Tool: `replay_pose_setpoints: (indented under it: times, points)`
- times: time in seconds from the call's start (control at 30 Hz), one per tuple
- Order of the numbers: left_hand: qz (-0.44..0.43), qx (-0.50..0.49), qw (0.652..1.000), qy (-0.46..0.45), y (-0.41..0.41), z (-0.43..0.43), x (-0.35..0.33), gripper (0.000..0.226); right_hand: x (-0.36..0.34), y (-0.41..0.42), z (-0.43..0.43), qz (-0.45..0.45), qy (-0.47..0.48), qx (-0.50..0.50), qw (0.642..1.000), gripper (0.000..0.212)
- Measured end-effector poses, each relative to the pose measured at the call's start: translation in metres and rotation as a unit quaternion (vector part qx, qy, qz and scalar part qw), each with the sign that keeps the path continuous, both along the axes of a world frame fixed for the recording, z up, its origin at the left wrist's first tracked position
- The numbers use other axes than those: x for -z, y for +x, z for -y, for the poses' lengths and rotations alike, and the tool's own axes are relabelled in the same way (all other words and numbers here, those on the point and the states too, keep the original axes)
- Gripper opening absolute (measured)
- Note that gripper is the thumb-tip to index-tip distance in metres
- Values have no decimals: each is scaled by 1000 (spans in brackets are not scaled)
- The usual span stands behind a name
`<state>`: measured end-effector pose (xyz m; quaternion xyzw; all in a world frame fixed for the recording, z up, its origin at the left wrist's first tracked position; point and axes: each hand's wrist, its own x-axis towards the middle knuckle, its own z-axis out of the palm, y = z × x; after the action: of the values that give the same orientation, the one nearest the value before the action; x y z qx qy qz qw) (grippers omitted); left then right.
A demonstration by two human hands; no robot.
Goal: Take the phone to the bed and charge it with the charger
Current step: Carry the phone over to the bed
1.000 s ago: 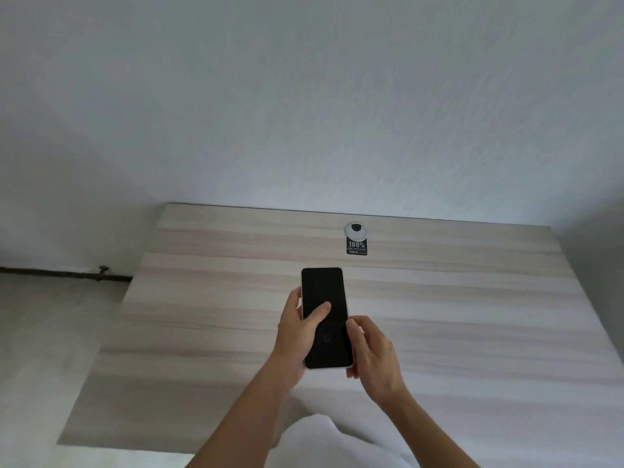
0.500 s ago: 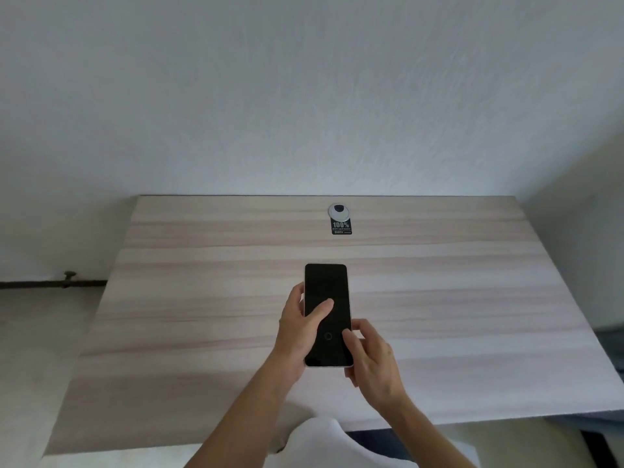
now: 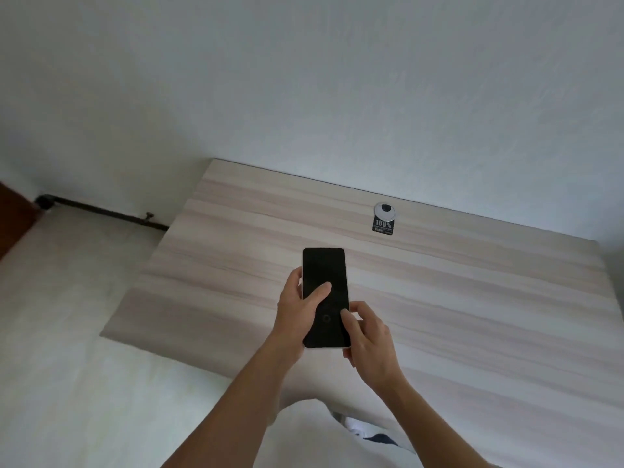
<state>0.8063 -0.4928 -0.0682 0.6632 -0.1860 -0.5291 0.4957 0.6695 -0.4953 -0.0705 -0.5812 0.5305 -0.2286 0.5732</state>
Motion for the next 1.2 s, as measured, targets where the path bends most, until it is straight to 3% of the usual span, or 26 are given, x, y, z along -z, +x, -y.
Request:
replay_pose_setpoints:
  times: [0.3, 0.7, 0.9, 1.2]
  points:
    - [37, -206, 978, 16, -17, -79, -5, 43, 2, 0, -25, 1, -7, -200, 980, 15]
    - [29, -483, 875, -6, -1, -230, -17, 30, 3, 66, -116, 25, -17, -457, 889, 16]
    - [49, -544, 837, 15, 30, -281, -8, 37, 11, 118, -157, 3, -38, -546, 837, 20]
    - [22, -598, 801, -17, 154, -364, 4, 35, 13, 258, -233, -4, -50, -593, 803, 16]
